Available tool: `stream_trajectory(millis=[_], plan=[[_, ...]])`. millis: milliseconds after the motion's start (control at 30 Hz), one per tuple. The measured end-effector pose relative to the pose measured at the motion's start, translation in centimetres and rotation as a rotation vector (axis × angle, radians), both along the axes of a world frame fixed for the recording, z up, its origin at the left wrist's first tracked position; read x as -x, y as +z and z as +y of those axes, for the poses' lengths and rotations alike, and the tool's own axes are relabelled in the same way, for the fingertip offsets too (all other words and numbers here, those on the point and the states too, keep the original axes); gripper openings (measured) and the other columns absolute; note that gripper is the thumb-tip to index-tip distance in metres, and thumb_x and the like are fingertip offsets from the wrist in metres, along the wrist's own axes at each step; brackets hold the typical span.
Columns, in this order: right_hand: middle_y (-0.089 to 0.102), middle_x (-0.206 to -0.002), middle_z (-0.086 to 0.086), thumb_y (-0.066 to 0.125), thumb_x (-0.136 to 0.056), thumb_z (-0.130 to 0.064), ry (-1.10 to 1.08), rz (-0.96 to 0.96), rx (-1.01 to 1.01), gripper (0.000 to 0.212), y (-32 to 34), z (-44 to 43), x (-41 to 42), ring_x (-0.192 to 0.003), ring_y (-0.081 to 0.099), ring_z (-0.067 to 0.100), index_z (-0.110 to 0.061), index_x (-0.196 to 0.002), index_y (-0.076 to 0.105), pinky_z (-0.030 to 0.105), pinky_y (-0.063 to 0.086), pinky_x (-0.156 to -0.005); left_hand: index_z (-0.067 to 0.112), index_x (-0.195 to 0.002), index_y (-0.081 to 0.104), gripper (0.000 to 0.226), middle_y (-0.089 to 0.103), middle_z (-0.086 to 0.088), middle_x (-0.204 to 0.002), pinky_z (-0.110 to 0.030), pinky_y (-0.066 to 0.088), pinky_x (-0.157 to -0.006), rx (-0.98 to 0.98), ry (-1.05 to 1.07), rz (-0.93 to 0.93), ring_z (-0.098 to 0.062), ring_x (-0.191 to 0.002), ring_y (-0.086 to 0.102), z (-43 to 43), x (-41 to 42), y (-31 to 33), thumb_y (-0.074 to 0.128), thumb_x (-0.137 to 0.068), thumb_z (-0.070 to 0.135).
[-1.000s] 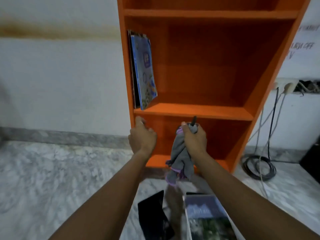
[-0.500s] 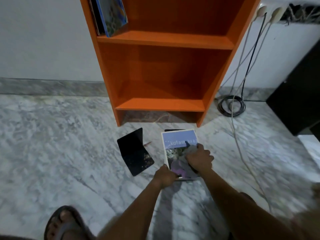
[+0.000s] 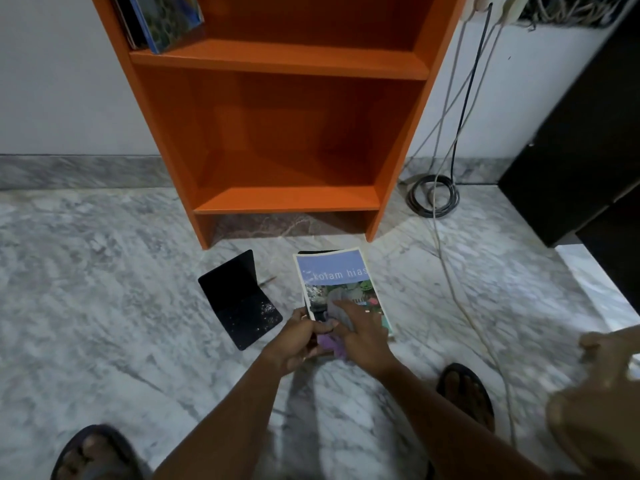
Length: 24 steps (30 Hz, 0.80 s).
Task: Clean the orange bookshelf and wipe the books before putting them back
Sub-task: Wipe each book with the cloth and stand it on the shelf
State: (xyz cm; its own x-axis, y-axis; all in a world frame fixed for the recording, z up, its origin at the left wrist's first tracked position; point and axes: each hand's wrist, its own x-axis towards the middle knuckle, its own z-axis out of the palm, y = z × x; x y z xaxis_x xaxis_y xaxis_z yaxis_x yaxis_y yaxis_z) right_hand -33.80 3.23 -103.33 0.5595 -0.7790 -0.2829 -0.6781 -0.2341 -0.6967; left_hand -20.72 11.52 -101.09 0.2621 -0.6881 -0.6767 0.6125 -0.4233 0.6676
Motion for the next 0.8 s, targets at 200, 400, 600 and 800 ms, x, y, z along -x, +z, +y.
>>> stream_trajectory(millis=[200, 400, 600, 800], plan=[[0.064, -0.131, 0.005, 0.06, -0.086, -0.027, 0.089, -0.023, 0.041, 0.049, 1.1, -0.4, 0.7, -0.122, 0.06, 0.025, -0.013, -0.133, 0.064, 0.03, 0.042, -0.107, 0.012, -0.088, 0.07, 0.024, 0.063, -0.008, -0.069, -0.043, 0.056, -0.073, -0.077, 0.042, 0.066, -0.026, -0.065, 0.06, 0.7, -0.1, 0.6, 0.055, -0.096, 0.029], [0.051, -0.121, 0.029, 0.052, -0.083, -0.036, -0.169, 0.141, 0.249, 0.057, 0.6, -0.7, 2.7, -0.107, 0.053, 0.048, -0.011, -0.134, 0.061, 0.043, 0.047, -0.091, 0.008, -0.114, 0.054, 0.016, 0.063, -0.015, -0.1, -0.037, 0.062, -0.059, -0.143, 0.013, -0.166, -0.023, -0.08, 0.064, 0.4, 0.2, -1.6, 0.052, -0.1, 0.003], [0.029, -0.16, -0.009, 0.055, -0.095, -0.033, 0.041, 0.327, 0.247, 0.061, 0.8, 0.0, 0.8, -0.129, 0.035, 0.035, -0.044, -0.152, 0.035, 0.046, 0.033, -0.108, 0.016, -0.116, 0.053, 0.032, 0.067, -0.011, -0.102, -0.048, 0.059, -0.081, -0.243, -0.025, -0.495, -0.032, -0.095, 0.066, -0.5, 0.5, -2.8, 0.068, -0.088, 0.011], [0.031, -0.159, -0.013, 0.057, -0.097, -0.032, 0.037, 0.282, 0.24, 0.06, 0.1, -0.3, 0.7, -0.131, 0.036, 0.032, -0.047, -0.151, 0.036, 0.045, 0.033, -0.107, 0.03, -0.109, 0.066, 0.032, 0.073, -0.002, -0.103, -0.033, 0.051, -0.077, -0.414, 0.001, -0.896, -0.029, -0.097, 0.068, -0.6, 1.5, -2.1, 0.075, -0.079, 0.027]])
